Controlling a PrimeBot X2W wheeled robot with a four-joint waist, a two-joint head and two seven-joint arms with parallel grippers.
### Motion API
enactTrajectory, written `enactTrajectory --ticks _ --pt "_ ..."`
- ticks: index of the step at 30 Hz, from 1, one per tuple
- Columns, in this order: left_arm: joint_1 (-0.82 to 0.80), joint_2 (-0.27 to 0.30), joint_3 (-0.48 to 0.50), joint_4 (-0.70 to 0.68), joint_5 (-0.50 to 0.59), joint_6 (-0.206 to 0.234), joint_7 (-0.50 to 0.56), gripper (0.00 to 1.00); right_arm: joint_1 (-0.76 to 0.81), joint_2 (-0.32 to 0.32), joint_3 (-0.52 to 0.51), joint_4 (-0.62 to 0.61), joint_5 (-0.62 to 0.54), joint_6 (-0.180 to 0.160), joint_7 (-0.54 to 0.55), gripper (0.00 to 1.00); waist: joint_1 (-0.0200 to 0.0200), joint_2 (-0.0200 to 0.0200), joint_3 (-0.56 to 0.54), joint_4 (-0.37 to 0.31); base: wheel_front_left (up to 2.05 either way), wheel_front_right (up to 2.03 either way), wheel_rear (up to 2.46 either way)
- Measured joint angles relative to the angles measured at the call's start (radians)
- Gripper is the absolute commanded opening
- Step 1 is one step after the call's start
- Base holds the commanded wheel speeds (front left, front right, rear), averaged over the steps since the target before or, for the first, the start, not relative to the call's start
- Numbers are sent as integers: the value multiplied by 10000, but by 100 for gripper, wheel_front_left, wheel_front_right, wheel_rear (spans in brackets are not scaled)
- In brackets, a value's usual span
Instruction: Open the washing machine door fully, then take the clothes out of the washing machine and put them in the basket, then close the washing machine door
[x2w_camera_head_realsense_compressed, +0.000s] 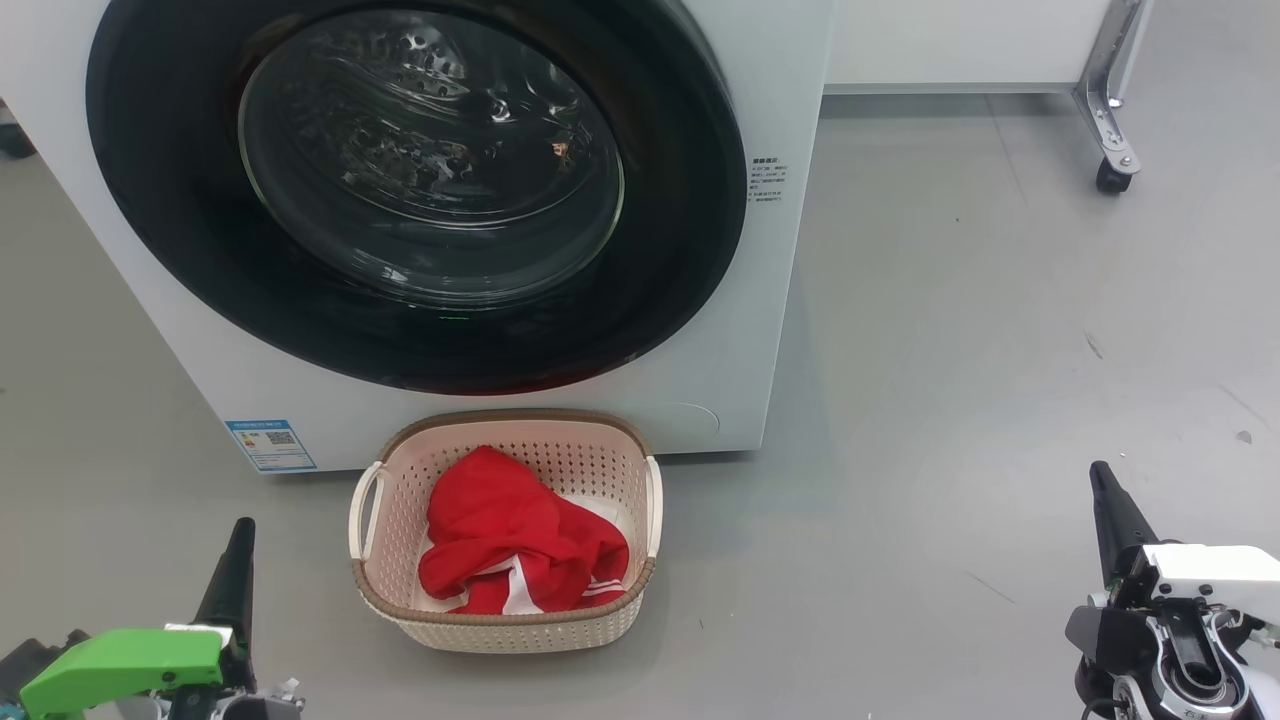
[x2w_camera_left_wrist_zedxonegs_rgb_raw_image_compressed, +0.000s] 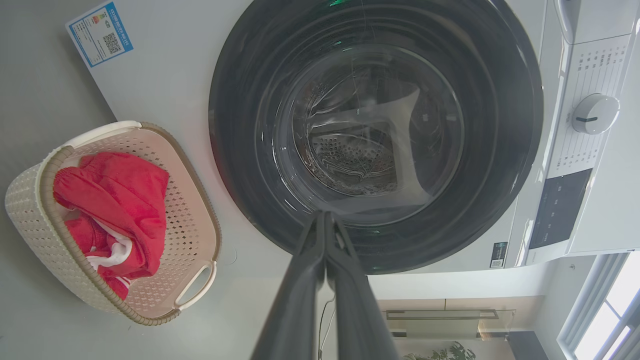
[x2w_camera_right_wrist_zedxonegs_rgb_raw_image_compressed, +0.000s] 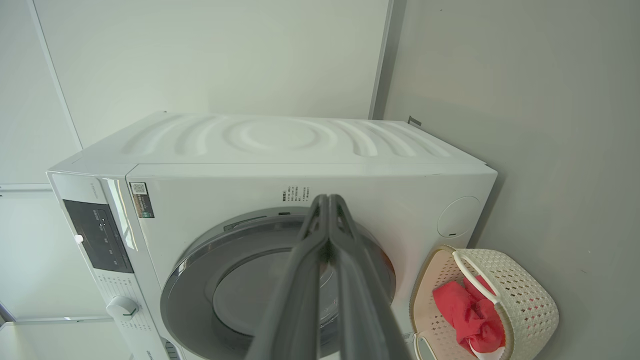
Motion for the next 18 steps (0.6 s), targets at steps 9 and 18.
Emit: enactTrajectory --ticks 9,18 --pt "-7 0 8 29 0 0 10 0 -2 2 -8 12 0 17 0 0 0 0 -1 0 0 0 0" --pt "-16 -2 19 46 0 -2 12 0 -3 2 -17 33 0 27 2 0 0 0 -1 0 0 0 0"
